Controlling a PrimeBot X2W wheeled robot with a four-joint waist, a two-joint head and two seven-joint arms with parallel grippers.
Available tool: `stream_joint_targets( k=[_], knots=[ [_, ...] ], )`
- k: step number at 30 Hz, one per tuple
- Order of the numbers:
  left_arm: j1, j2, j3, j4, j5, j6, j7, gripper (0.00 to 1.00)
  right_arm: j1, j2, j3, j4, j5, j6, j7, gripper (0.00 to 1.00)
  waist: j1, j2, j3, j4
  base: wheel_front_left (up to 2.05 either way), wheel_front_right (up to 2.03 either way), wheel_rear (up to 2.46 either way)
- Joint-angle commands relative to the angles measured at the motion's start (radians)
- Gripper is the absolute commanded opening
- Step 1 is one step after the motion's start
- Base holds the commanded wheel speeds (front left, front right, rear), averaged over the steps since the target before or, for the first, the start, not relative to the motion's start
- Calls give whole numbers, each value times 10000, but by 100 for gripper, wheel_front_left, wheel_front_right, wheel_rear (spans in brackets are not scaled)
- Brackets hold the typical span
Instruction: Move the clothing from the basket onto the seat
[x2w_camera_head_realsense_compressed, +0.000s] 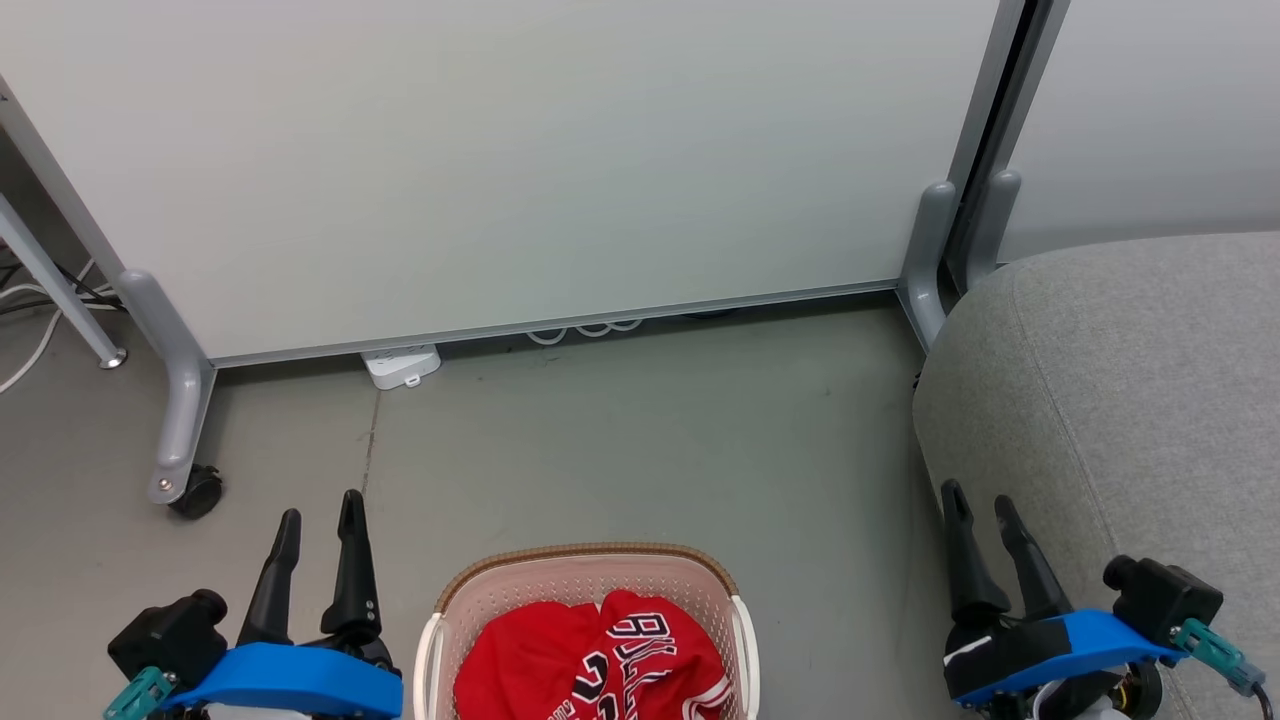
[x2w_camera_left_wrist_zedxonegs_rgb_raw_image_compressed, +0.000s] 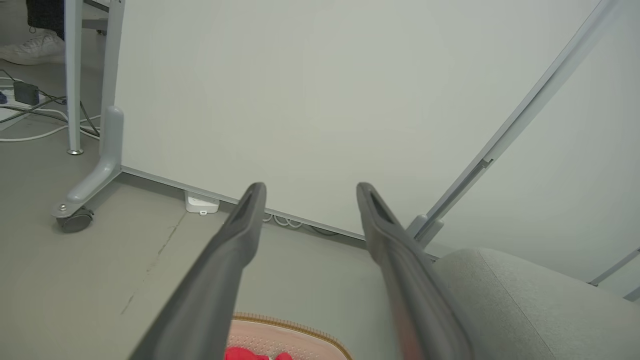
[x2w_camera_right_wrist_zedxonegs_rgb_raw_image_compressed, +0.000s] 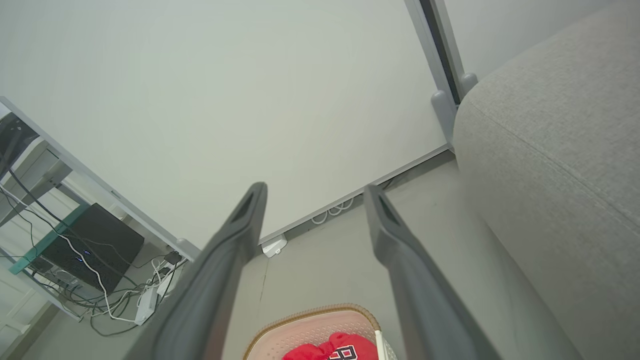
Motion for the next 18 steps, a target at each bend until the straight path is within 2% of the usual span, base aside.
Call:
stream_joint_targets(
  k=[1, 18],
  knots=[
    [-200, 81, -30, -56, 222, 18, -104, 100, -228, -37, 42, -41, -231, 0, -90, 100, 0, 0, -1, 1, 0, 0, 0],
    [-193, 95, -189, 134, 1784, 90, -490, 100, -245, -40, 210, 336, -1853, 0, -492, 100, 0, 0, -46, 33, 0, 0, 0]
  ],
)
